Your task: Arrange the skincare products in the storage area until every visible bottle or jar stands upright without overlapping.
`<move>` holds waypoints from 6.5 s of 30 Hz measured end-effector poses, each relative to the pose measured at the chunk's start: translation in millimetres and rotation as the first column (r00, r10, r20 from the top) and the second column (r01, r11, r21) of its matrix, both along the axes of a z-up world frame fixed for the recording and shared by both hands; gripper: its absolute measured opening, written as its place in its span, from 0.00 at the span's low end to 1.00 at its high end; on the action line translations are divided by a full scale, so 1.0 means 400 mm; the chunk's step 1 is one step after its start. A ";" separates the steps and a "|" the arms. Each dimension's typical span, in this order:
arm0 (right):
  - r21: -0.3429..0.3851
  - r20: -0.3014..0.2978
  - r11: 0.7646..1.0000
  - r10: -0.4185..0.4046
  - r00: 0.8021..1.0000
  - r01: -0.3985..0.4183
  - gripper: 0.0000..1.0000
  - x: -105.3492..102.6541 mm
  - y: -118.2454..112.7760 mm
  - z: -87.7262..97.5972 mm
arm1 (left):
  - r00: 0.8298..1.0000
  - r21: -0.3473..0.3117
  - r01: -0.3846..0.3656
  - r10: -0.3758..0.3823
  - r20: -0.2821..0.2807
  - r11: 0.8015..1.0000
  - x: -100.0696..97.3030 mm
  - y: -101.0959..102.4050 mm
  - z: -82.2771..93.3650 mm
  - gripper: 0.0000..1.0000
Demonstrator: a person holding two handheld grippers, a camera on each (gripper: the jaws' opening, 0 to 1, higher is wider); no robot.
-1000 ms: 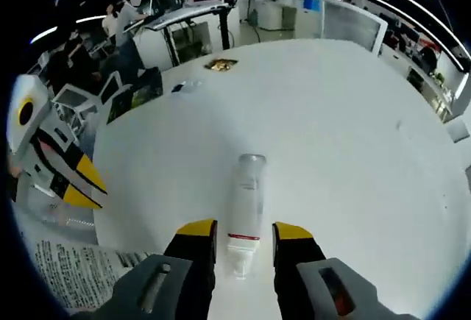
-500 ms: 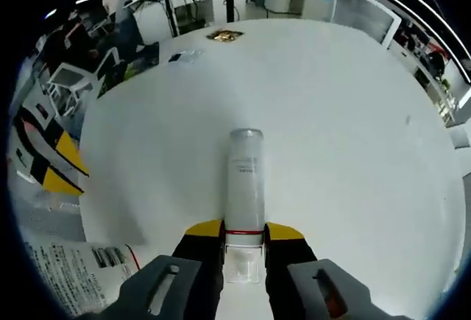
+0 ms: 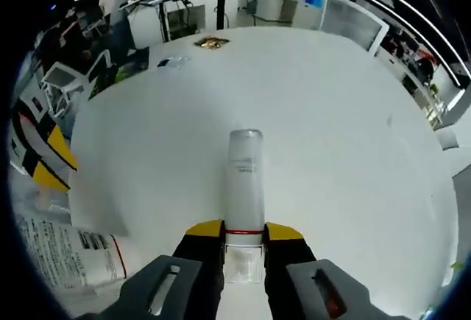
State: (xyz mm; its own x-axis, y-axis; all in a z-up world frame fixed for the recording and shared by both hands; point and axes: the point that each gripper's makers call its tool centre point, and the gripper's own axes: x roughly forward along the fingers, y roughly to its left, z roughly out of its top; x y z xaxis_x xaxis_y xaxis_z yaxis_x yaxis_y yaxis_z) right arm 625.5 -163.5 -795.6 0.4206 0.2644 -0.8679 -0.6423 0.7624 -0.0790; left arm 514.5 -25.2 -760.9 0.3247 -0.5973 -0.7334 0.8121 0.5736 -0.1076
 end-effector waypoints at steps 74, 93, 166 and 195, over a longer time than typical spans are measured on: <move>0.091 -0.181 0.871 0.492 0.852 -0.483 0.14 -0.622 0.154 0.045 | 0.786 -0.053 0.615 -0.617 -0.037 0.787 -0.288 -0.121 0.006 0.30; 0.209 -0.217 0.883 0.461 0.861 -0.420 0.14 -0.636 0.213 0.047 | 0.718 0.061 0.696 -0.692 -0.072 0.716 -0.321 -0.109 -0.046 0.26; 0.740 0.257 0.570 0.253 0.933 -0.358 0.00 -0.517 0.210 0.361 | 0.815 -0.529 0.434 -0.568 -0.113 0.729 -0.286 -0.155 0.212 0.22; 0.937 0.137 0.275 0.280 0.950 -0.216 0.17 -0.534 0.286 0.468 | 0.723 -0.664 0.471 -0.685 -0.088 0.581 -0.359 -0.181 0.276 0.21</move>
State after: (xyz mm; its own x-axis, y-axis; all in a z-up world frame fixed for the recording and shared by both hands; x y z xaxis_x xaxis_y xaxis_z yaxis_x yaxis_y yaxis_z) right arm 411.8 -49.1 -608.5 0.1478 0.9887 0.0257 -0.7927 0.1029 0.6009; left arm 370.8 -97.5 -650.6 -0.4175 -0.8913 -0.1768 0.8024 -0.2703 -0.5321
